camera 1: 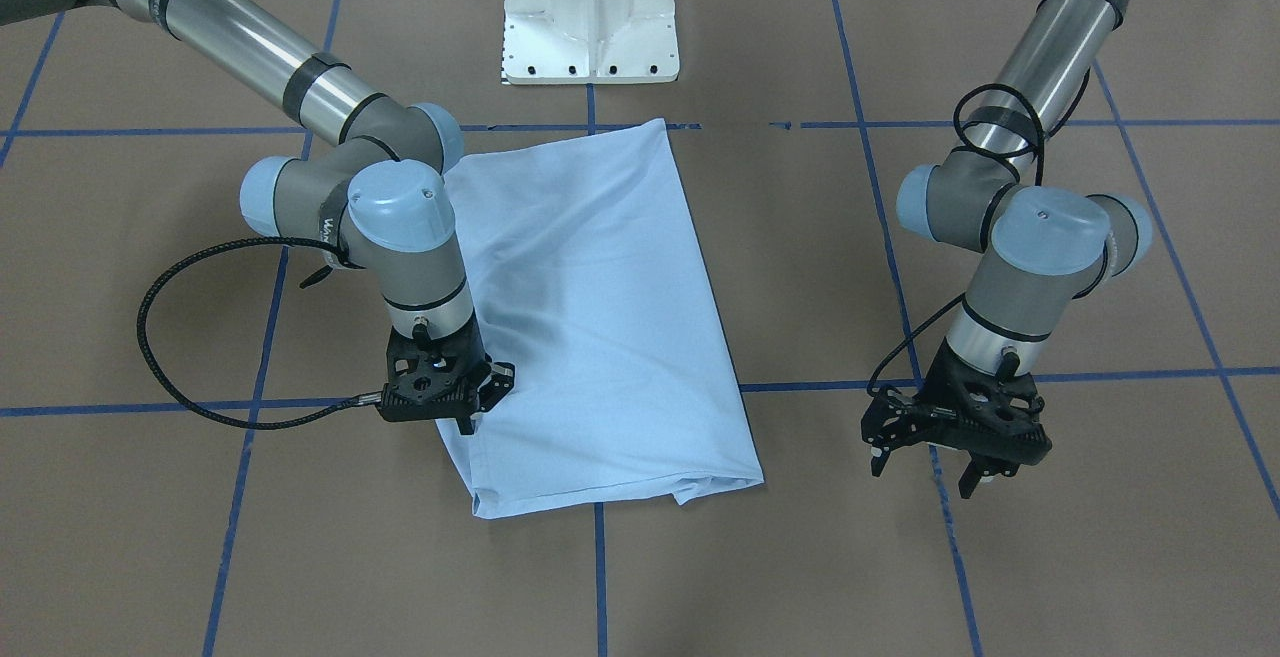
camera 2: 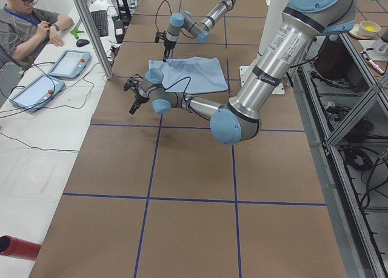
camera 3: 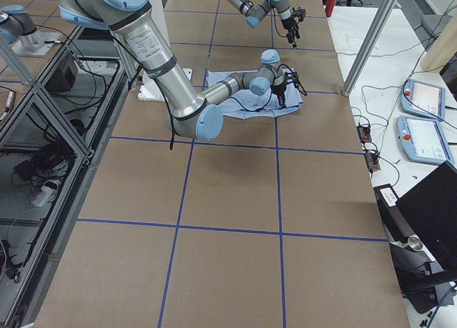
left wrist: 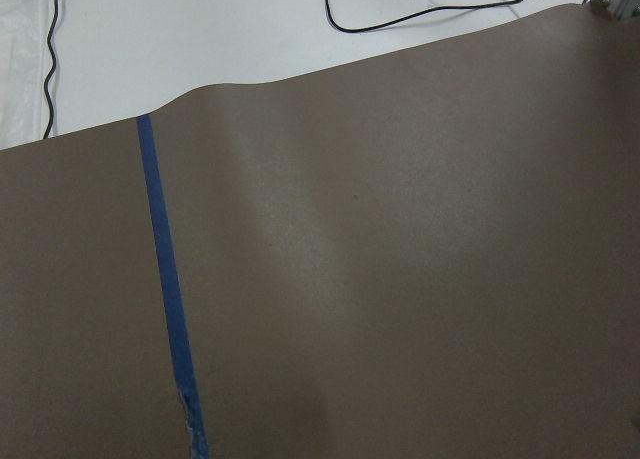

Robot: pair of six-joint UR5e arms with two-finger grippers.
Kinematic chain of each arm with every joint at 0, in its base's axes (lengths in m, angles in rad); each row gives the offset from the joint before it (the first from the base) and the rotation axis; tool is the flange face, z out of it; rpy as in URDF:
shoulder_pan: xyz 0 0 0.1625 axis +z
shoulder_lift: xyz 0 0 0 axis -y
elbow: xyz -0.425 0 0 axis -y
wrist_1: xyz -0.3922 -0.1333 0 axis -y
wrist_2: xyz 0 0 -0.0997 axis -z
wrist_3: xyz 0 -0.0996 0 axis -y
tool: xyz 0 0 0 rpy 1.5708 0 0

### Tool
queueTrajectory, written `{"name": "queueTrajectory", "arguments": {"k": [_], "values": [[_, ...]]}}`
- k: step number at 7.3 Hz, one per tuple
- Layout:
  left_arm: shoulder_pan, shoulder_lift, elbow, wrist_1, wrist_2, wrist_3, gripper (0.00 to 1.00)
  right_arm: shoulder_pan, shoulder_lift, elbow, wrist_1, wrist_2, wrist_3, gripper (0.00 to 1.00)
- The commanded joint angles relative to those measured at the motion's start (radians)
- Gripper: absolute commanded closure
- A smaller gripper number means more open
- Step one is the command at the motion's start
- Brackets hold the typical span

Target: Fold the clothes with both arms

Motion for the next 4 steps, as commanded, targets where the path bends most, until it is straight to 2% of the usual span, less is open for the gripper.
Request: {"name": "queueTrajectory", "arguments": {"k": [1, 3, 4], "values": [[0.000, 0.000, 0.000, 0.000, 0.000, 0.000, 0.00, -0.002, -0.034, 0.021, 0.003, -0.002, 0.000, 0.01], [0.000, 0.000, -0.024, 0.000, -0.002, -0.011, 0.00, 0.030, -0.001, 0.027, 0.007, 0.014, -0.014, 0.00], [0.011, 0.002, -0.070, 0.006, -0.036, -0.076, 0.00, 0.057, 0.001, 0.057, 0.004, 0.058, -0.023, 0.00]]}}
